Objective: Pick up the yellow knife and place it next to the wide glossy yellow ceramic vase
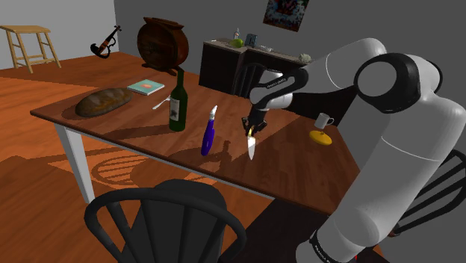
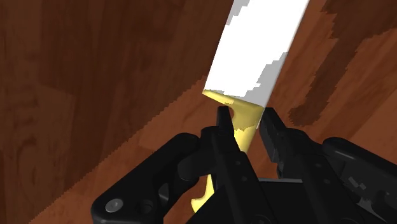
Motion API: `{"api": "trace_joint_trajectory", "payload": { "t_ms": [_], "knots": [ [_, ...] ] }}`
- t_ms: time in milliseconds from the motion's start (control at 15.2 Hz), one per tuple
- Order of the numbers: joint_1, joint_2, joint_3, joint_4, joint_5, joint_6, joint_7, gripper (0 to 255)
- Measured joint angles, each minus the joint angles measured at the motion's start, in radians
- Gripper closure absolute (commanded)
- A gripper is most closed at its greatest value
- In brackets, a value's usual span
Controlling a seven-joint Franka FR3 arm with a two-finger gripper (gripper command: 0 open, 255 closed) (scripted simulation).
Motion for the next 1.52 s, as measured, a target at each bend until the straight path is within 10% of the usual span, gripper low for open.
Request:
{"api": "trace_joint_trajectory", "payload": {
  "t_ms": [660, 1518],
  "knots": [
    [-0.003, -0.071, -0.007, 0.045, -0.019, -0.114, 0.002, 255],
    [-0.166, -0.041, -0.147, 0.088, 0.029, -0.136, -0.325, 255]
  ]
}}
